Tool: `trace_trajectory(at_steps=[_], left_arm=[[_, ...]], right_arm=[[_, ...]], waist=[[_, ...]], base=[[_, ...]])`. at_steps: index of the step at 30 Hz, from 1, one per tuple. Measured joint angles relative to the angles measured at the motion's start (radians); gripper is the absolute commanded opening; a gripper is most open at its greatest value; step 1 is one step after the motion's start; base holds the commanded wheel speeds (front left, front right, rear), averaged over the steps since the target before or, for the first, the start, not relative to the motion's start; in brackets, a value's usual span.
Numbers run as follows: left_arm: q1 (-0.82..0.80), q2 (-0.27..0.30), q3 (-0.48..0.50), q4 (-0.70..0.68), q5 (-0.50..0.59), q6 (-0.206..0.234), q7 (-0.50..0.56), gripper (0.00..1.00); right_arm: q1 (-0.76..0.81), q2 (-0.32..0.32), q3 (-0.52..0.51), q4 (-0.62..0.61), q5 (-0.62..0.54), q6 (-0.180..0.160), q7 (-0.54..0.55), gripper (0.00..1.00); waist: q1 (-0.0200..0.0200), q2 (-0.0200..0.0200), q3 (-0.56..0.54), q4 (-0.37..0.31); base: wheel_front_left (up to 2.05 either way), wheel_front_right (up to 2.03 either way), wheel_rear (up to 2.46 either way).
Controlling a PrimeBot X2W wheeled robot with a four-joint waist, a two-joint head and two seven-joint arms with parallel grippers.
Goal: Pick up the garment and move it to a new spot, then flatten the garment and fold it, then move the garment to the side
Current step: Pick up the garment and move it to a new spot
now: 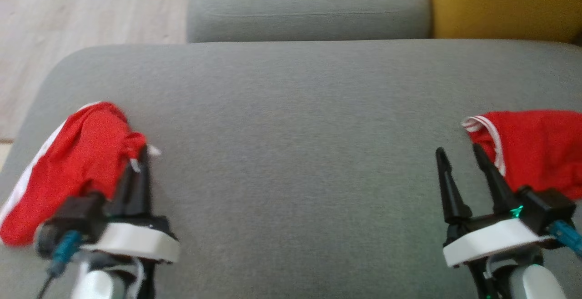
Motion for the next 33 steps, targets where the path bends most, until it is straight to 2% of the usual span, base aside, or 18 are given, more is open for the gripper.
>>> trace_trajectory(at_steps=[5,15,22,29,30,31,32,33], left_arm=[[-0.031,-0.022,-0.072,0.041,0.005,-0.044,0.0,0.0],[-0.287,-0.101,-0.265,0.198,0.031,-0.127,-0.014,0.0],[-0.468,-0.123,-0.41,0.296,0.021,-0.143,-0.035,0.0],[-0.554,-0.126,-0.527,0.467,-0.077,-0.131,-0.047,0.0],[-0.554,-0.126,-0.543,0.496,-0.088,-0.125,-0.047,0.09],[-0.554,-0.126,-0.559,0.523,-0.096,-0.12,-0.047,0.39],[-0.554,-0.126,-0.574,0.546,-0.108,-0.119,-0.045,0.83],[-0.554,-0.125,-0.586,0.562,-0.118,-0.116,-0.046,1.0]], right_arm=[[-0.017,-0.002,0.029,0.033,0.002,0.0,-0.011,1.0],[-0.064,-0.025,0.049,0.045,0.004,0.0,-0.017,1.0],[-0.089,-0.038,0.026,0.04,0.004,0.0,-0.016,1.0],[-0.107,-0.029,0.027,0.046,0.018,0.0,-0.016,1.0],[-0.107,-0.028,0.027,0.049,0.019,0.0,-0.017,1.0],[-0.107,-0.027,0.027,0.053,0.019,0.0,-0.017,1.0],[-0.107,-0.026,0.025,0.057,0.019,0.0,-0.017,1.0],[-0.107,-0.024,0.023,0.06,0.019,0.0,-0.017,1.0]], waist=[[0.0,0.0,0.004,-0.056],[0.0,0.0,0.065,-0.204],[0.0001,0.0,0.148,-0.278],[0.0003,0.0,0.217,-0.315],[0.0002,0.0,0.222,-0.317],[0.0002,0.0,0.226,-0.316],[0.0003,0.0,0.227,-0.312],[0.0003,0.0,0.226,-0.306]], base=[[0.0,0.0,0.0],[0.0,0.0,0.0],[0.0,0.0,0.0],[0.0,0.0,0.0],[0.0,0.0,0.0],[0.0,0.0,0.0],[0.0,0.0,0.0],[0.0,0.0,0.0]])
